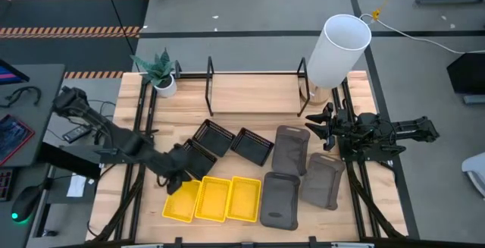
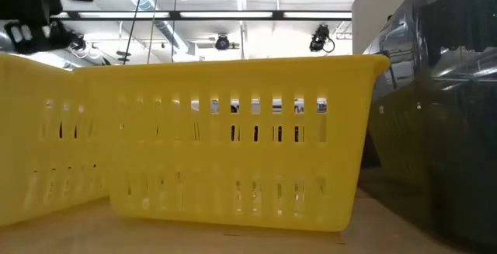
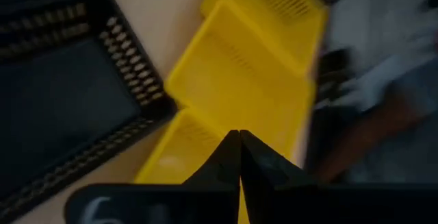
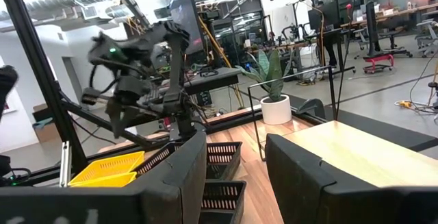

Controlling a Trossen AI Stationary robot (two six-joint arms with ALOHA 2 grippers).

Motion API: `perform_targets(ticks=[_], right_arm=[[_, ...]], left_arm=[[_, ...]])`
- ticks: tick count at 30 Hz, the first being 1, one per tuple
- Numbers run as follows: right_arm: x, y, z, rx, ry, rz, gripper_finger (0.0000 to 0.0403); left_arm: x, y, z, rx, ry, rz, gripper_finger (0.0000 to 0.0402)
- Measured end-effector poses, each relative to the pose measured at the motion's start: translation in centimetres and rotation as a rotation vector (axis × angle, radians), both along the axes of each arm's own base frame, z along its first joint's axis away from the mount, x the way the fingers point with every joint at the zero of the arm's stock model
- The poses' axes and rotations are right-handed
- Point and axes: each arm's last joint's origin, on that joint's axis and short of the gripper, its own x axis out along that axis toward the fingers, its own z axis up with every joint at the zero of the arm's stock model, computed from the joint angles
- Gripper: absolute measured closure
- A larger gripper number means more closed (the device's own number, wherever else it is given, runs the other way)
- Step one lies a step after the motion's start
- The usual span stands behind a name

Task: Stack baskets on shelf by color
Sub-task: Stack the left yellow basket on top of the middle yellow basket

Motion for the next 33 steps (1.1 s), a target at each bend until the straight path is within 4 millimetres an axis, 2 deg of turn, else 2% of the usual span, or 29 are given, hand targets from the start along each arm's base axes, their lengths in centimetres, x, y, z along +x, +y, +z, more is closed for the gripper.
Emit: perform_targets(ticks=[4, 11, 15, 22, 33], right_arm=[[0.0, 0.0, 0.0, 0.000, 0.000, 0.000, 0.0247], [0.0, 0.0, 0.0, 0.000, 0.000, 0.000, 0.0247], [0.0, 0.0, 0.0, 0.000, 0.000, 0.000, 0.0247], [0.0, 0.0, 0.0, 0.000, 0.000, 0.000, 0.0247], [0.0, 0.0, 0.0, 0.000, 0.000, 0.000, 0.0247]], left_arm=[[1.5, -1.8, 0.9, 0.098, 0.138, -0.028, 0.0368], [4.0, -4.6, 1.2, 0.170, 0.378, -0.055, 0.0284], [5.6, -6.0, 1.5, 0.223, 0.494, -0.103, 0.0253], [7.6, -9.0, 0.9, 0.238, 0.605, -0.236, 0.0246], [8.5, -14.2, 0.1, 0.153, 0.651, -0.327, 0.0244]])
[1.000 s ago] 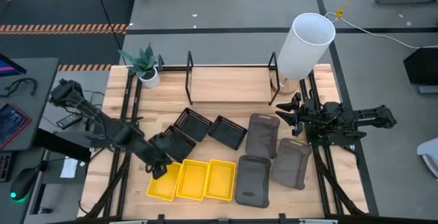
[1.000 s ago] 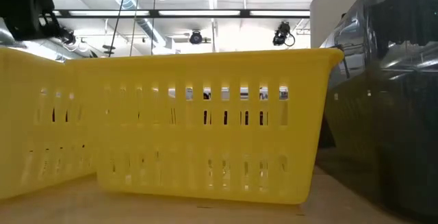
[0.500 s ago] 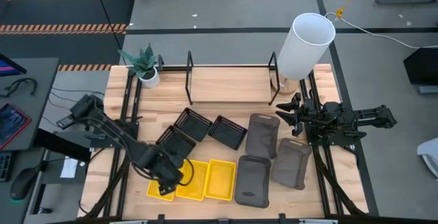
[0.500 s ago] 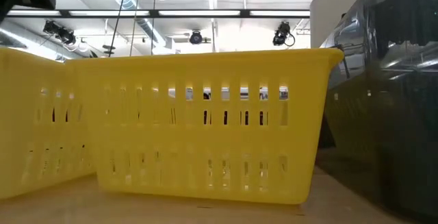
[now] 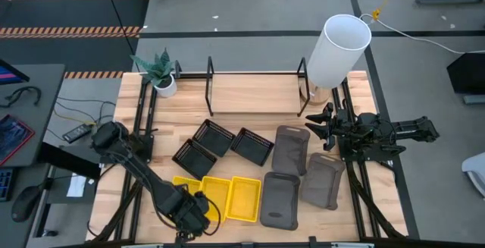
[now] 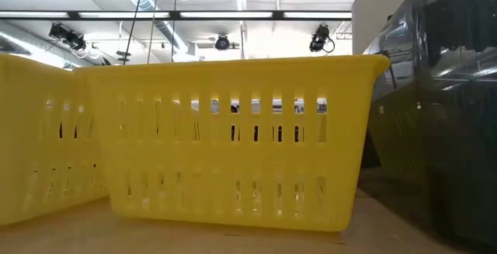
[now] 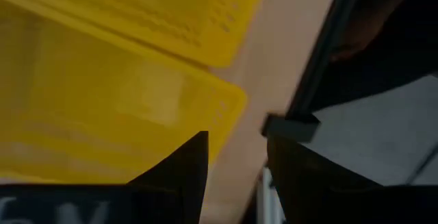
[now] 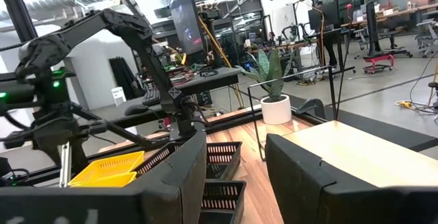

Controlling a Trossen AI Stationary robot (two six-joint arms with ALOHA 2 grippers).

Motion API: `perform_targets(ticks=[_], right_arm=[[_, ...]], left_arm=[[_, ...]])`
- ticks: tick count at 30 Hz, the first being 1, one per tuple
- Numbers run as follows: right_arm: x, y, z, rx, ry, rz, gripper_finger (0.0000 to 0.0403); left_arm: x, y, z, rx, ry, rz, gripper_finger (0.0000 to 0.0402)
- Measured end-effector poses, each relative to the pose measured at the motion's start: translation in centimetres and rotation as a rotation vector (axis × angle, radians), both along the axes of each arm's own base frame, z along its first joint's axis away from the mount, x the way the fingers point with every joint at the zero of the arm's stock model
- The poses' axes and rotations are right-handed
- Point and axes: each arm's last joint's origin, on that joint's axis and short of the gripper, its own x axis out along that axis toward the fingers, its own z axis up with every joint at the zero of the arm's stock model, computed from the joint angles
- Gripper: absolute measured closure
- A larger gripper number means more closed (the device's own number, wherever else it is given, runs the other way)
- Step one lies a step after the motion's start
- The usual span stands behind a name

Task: Stack baskets on shelf by color
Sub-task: Stack the left yellow basket on top of the middle yellow basket

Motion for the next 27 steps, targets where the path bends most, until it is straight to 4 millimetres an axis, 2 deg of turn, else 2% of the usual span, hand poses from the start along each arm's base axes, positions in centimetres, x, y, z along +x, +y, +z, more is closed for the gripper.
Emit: perform_targets(ticks=[3, 10, 16, 22, 27], right_arm=[[0.0, 0.0, 0.0, 0.000, 0.000, 0.000, 0.0247], [0.0, 0.0, 0.0, 0.000, 0.000, 0.000, 0.0247], [0.0, 0.0, 0.0, 0.000, -0.001, 0.000, 0.0247], [0.0, 0.0, 0.0, 0.000, 0.000, 0.000, 0.0247], [0.0, 0.0, 0.0, 0.000, 0.000, 0.000, 0.0247]], left_arm=[[-0.5, -1.2, -0.6, 0.009, 0.026, 0.014, 0.0239], [-1.5, -2.5, -2.0, 0.086, 0.036, 0.022, 0.0215], [-1.9, -3.4, -4.5, 0.177, 0.073, -0.033, 0.0212], [-1.9, -3.7, -6.3, 0.227, 0.112, -0.036, 0.0239], [-1.7, -3.7, -6.5, 0.235, 0.114, -0.016, 0.0297]])
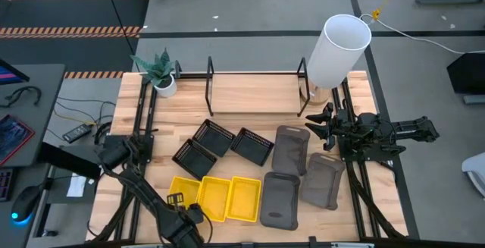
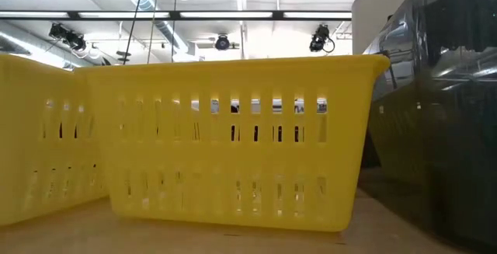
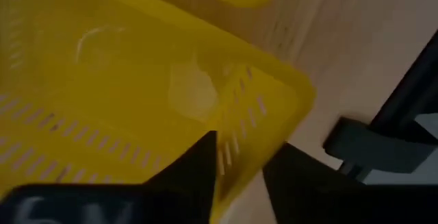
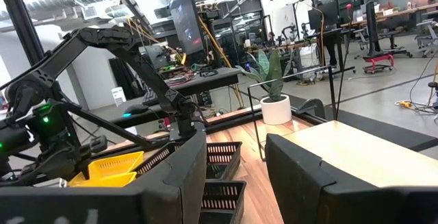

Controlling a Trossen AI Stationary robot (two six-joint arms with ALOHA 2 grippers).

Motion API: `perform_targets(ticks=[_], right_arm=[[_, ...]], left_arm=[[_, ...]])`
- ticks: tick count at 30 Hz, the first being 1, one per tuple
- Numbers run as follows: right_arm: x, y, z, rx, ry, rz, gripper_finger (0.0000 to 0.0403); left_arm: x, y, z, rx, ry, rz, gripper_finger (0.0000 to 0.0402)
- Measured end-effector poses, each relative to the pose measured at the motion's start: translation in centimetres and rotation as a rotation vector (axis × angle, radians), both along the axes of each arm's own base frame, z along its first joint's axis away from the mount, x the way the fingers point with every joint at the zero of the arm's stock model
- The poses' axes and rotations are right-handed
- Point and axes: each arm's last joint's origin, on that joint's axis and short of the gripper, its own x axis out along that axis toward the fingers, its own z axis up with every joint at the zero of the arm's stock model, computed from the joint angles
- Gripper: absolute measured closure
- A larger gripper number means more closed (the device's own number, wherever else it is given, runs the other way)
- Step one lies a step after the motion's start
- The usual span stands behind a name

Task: Stack baskets on shelf by color
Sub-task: Stack the left yellow basket on top of the middle yellow basket

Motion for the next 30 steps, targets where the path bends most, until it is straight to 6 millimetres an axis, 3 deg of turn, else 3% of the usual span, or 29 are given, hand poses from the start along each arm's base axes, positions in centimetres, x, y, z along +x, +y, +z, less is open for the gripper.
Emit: perform_targets(ticks=[5, 12, 15, 20, 25, 30], right_arm=[[0.0, 0.0, 0.0, 0.000, 0.000, 0.000, 0.0247], [0.0, 0.0, 0.0, 0.000, 0.000, 0.000, 0.0247], [0.0, 0.0, 0.0, 0.000, 0.000, 0.000, 0.0247], [0.0, 0.0, 0.0, 0.000, 0.000, 0.001, 0.0247], [0.0, 0.0, 0.0, 0.000, 0.000, 0.000, 0.0247], [0.0, 0.0, 0.0, 0.000, 0.000, 0.000, 0.0247]], left_arm=[[0.3, 0.2, 0.5, -0.023, -0.005, 0.052, 0.0389], [0.1, 0.4, 2.6, -0.078, -0.050, 0.163, 0.0395], [-0.1, 0.7, 4.6, -0.143, -0.055, 0.209, 0.0395], [0.5, 1.1, 9.6, -0.262, -0.164, 0.214, 0.0395], [1.6, 2.0, 14.3, -0.243, -0.328, 0.226, 0.0395], [3.1, 3.4, 16.0, -0.159, -0.494, 0.116, 0.0395]])
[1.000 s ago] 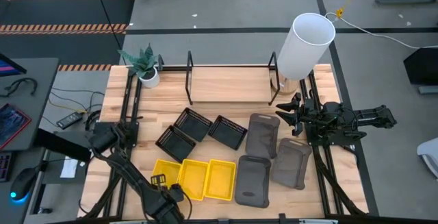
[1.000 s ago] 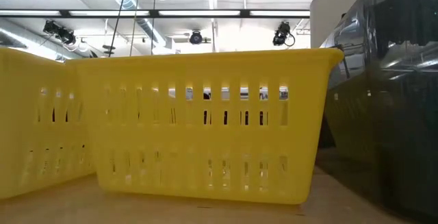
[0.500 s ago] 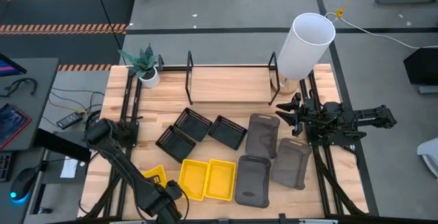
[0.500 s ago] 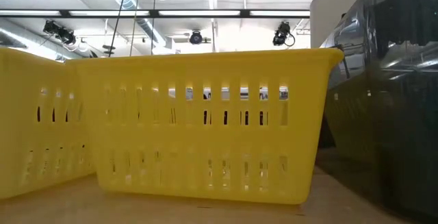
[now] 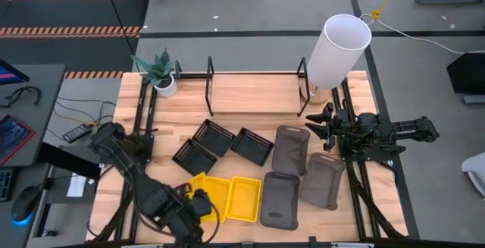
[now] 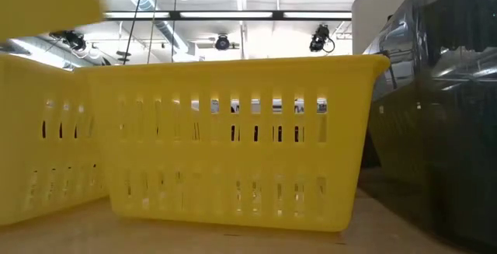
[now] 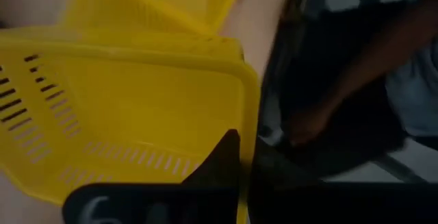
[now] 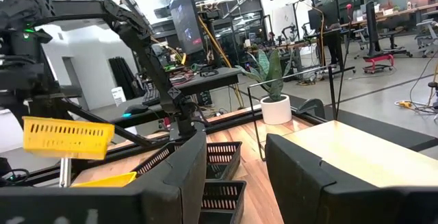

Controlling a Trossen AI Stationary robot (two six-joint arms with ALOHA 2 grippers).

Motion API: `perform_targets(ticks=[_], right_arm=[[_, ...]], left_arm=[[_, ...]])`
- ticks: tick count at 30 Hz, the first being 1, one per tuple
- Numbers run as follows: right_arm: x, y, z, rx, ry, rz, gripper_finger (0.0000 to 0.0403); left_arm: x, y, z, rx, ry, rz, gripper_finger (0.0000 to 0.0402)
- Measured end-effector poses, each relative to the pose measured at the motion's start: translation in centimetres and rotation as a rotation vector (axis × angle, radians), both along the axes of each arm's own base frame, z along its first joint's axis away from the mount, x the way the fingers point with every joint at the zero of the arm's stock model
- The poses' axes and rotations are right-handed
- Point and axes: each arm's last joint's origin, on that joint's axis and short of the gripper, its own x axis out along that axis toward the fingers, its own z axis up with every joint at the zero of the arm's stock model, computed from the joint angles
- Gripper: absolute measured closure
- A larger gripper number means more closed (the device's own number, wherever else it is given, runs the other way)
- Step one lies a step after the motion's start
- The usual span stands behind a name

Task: Stack baskets on shelf by color
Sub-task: Stack the left yellow basket on top of the middle yellow basket

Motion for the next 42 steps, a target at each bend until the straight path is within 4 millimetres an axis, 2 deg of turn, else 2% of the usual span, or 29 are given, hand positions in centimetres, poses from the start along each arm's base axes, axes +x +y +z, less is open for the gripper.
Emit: perform_targets(ticks=[4, 9, 19, 25, 32, 42], right_arm=[[0.0, 0.0, 0.0, 0.000, 0.000, 0.000, 0.0247], [0.0, 0.0, 0.0, 0.000, 0.000, 0.000, 0.0247], [0.0, 0.0, 0.0, 0.000, -0.001, 0.000, 0.0247], [0.0, 0.0, 0.0, 0.000, 0.000, 0.000, 0.0247], [0.0, 0.0, 0.0, 0.000, 0.000, 0.000, 0.0247], [0.0, 0.0, 0.0, 0.000, 0.000, 0.000, 0.0247]], left_arm=[[1.6, 1.0, -0.6, 0.054, -0.020, -0.069, 0.0395], [2.7, 1.0, -1.7, 0.095, -0.003, -0.148, 0.0395], [3.6, -1.2, -6.4, 0.196, 0.110, -0.262, 0.0392], [3.7, -1.5, -8.3, 0.232, 0.201, -0.292, 0.0391], [3.9, -1.5, -8.7, 0.210, 0.220, -0.223, 0.0379], [4.1, -1.3, -8.7, 0.203, 0.221, -0.164, 0.0305]])
